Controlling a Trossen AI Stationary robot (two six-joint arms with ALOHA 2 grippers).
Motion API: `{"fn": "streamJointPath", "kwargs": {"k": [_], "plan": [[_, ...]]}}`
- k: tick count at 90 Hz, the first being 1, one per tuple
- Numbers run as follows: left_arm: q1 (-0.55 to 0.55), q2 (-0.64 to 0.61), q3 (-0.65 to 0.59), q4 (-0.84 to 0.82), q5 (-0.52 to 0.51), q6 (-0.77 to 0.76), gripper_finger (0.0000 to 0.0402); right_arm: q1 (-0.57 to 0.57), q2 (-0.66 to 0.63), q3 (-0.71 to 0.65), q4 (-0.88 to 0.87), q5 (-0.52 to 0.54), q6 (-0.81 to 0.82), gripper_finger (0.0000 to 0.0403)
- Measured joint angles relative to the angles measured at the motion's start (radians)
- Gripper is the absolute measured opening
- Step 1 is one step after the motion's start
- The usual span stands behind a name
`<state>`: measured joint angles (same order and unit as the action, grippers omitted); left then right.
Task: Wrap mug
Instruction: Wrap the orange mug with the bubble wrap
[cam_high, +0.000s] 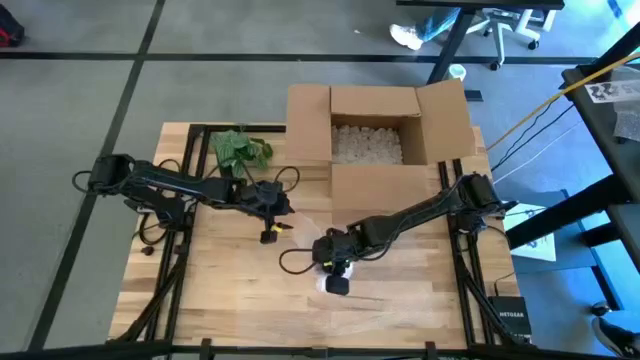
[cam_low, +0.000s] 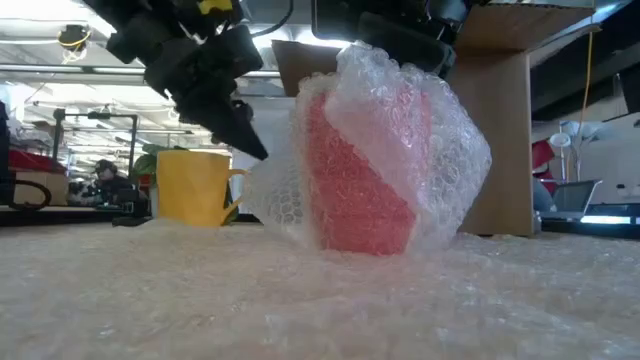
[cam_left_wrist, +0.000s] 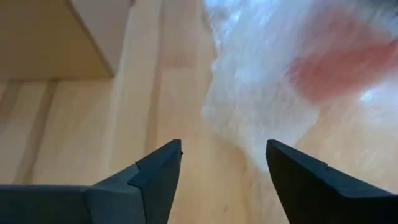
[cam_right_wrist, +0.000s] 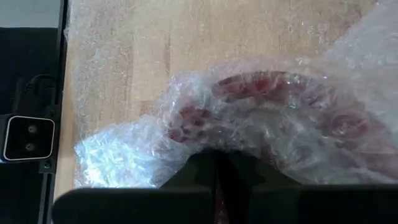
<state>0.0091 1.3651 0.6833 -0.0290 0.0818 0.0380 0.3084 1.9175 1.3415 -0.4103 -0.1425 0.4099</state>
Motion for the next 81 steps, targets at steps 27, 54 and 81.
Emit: {"fn": "streamJointPath", "kwargs": {"k": [27, 54, 81], "plan": [[-0.003, 0.018, -0.040, 0.124, 0.037, -0.018, 0.0206, 0.000, 0.000, 0.000, 0.002, 0.001, 0.000, 0.0001], [0.007, 0.135, -0.039, 0.143, 0.039, -0.034, 0.0166, 0.000, 0.000, 0.000, 0.006, 0.003, -0.003, 0.0001], [0.007, 0.130, -0.039, 0.153, 0.025, -0.035, 0.0164, 0.000, 0.000, 0.000, 0.008, 0.018, -0.015, 0.0001]]}}
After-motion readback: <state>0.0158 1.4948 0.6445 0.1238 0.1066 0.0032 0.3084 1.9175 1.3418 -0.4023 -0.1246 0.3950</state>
